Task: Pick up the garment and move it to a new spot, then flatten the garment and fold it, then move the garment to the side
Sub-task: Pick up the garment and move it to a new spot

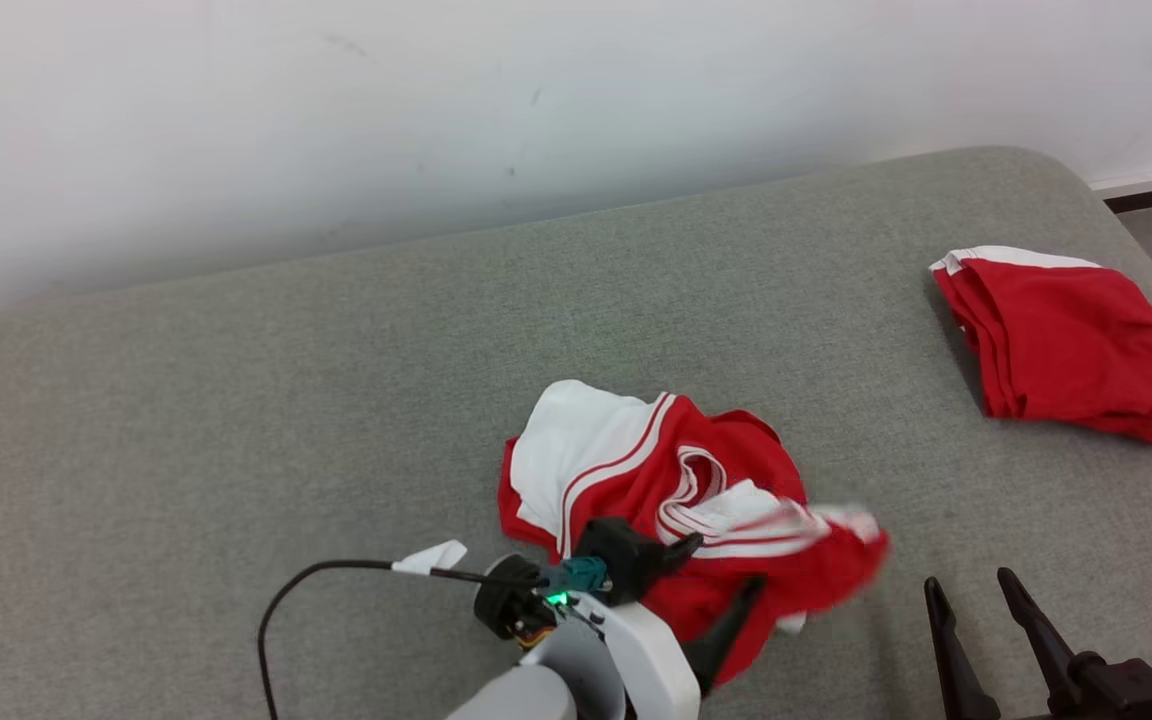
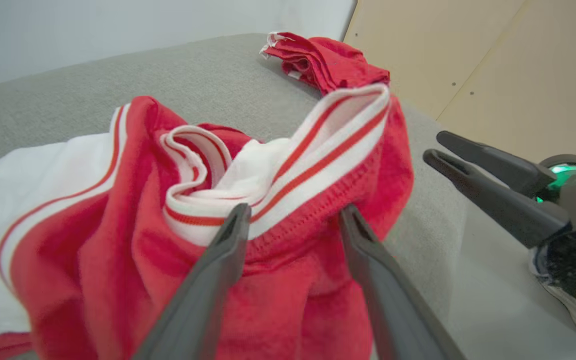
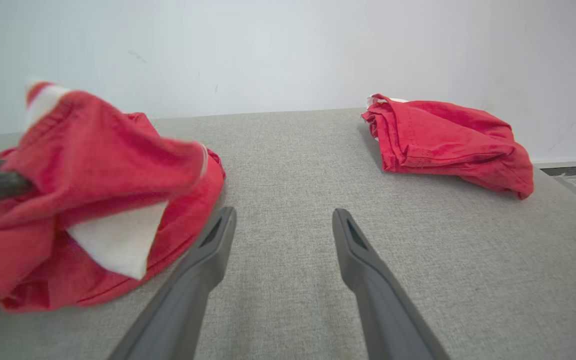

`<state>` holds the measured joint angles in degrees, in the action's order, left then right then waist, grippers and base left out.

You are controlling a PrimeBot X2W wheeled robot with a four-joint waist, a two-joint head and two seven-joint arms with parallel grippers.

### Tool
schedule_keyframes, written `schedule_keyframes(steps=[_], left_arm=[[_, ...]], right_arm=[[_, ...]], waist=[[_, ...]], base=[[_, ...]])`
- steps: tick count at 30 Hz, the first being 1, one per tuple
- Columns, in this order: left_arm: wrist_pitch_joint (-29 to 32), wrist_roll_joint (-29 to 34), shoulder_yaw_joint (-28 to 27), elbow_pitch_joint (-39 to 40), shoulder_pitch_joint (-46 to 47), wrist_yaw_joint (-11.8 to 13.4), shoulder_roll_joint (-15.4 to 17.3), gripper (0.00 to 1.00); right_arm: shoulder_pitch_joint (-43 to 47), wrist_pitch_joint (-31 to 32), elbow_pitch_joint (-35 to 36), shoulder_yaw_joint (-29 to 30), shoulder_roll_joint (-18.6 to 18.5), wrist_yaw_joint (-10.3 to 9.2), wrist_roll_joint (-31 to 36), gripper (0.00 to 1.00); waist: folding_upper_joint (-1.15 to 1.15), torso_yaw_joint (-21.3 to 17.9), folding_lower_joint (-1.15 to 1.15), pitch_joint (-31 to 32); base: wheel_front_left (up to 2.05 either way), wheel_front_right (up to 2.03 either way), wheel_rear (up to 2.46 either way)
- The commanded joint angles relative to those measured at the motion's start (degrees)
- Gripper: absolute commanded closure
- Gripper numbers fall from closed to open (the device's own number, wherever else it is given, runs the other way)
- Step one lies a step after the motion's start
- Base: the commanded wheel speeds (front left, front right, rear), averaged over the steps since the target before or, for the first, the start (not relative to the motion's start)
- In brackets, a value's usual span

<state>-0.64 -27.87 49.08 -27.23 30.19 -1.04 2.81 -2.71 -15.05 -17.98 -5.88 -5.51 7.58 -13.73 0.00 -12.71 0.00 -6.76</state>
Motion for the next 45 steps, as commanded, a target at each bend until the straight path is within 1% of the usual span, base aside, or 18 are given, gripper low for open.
schedule_keyframes(steps=[1, 3, 6, 10, 12, 18, 21, 24, 28, 30, 33, 38, 41, 45], left_arm=[[-1.12, -1.66, 0.90, -0.10, -0.19, 0.51, 0.21, 0.00], [-3.67, -4.40, 2.24, 0.71, 0.03, 1.20, 0.21, 0.00], [-7.65, -6.24, 3.21, 2.21, -0.30, 2.75, 0.17, 0.00], [-11.50, -6.08, 2.24, 4.05, -2.17, 5.37, 0.53, 0.00], [-12.76, -5.41, 1.04, 5.44, -3.29, 6.97, 2.04, 0.00], [-14.41, -3.59, -4.07, 10.06, -9.86, 12.37, 7.17, 0.00], [-14.52, -1.90, -6.88, 12.67, -13.80, 14.54, 9.64, 0.00], [-14.49, -0.32, -11.98, 16.65, -19.15, 16.68, 10.78, 0.00], [-14.51, 2.49, -18.60, 20.70, -26.66, 17.84, 11.12, 0.00], [-14.51, 4.39, -21.49, 22.07, -30.30, 17.40, 10.68, 0.00], [-14.49, 6.69, -25.40, 23.02, -34.98, 15.98, 9.56, 0.00], [-14.49, 10.44, -31.87, 22.80, -40.24, 11.46, 6.69, 0.00], [-14.49, 12.55, -35.67, 22.28, -42.10, 9.23, 4.77, 0.00], [-14.49, 15.27, -38.80, 22.25, -43.54, 6.00, 2.78, 0.00]], right_arm=[[-0.37, -0.15, -0.11, 0.28, -0.01, -0.18, -0.11, 0.00], [0.10, -0.15, -0.19, 0.68, -0.02, -0.18, 0.01, 0.00], [0.92, -0.16, -0.11, 1.46, -0.03, -0.18, 0.20, 0.00], [2.05, -0.16, 0.58, 3.19, -0.23, -0.18, 0.17, 0.00], [2.71, -0.15, 0.95, 4.17, -0.49, -0.18, 0.17, 0.00], [5.07, -0.16, 1.54, 6.88, -1.25, -0.18, 0.42, 0.00], [6.23, -0.15, 1.83, 7.58, -1.55, -0.18, 0.72, 0.00], [7.09, -0.15, 2.41, 8.03, -1.68, -0.18, 1.01, 0.00], [8.11, -0.15, 2.69, 7.72, -1.67, -0.18, 1.12, 0.00], [8.59, -0.09, 2.55, 7.46, -1.62, -0.18, 1.11, 0.00], [8.88, -0.09, 2.46, 7.04, -1.35, -0.17, 0.93, 0.00], [9.84, -0.09, 2.02, 6.40, -0.83, -0.18, 0.73, 0.00], [9.94, -0.09, 1.74, 6.54, -0.63, -0.18, 0.79, 0.00], [9.94, -0.09, 1.55, 6.24, -0.39, -0.18, 0.88, 0.00]], waist=[[0.00, 0.26, 0.00, 0.10], [0.00, 0.73, 0.00, 0.40], [0.00, 1.59, 0.00, 1.16], [0.00, 3.08, 0.00, 2.07], [0.00, 3.83, 0.00, 2.54], [0.00, 5.89, 0.00, 4.57], [0.00, 6.68, 0.00, 5.62], [0.00, 7.31, 0.00, 6.21], [0.00, 8.20, 0.00, 7.13], [0.00, 8.78, 0.00, 7.52], [0.00, 9.69, 0.00, 7.95], [0.00, 11.54, 0.00, 9.15], [0.00, 12.39, 0.00, 9.76], [0.00, 13.14, 0.00, 10.11]], base=[[0.00, 0.00, 0.00], [0.00, 0.00, 0.00], [0.00, 0.00, 0.00], [0.00, 0.00, 0.00], [0.00, 0.00, 0.00], [0.00, 0.00, 0.00], [0.00, 0.00, 0.00], [0.00, 0.00, 0.00], [0.00, 0.00, 0.00], [0.00, 0.00, 0.00], [0.00, 0.00, 0.00], [0.00, 0.00, 0.00], [0.00, 0.00, 0.00], [0.00, 0.00, 0.00]])
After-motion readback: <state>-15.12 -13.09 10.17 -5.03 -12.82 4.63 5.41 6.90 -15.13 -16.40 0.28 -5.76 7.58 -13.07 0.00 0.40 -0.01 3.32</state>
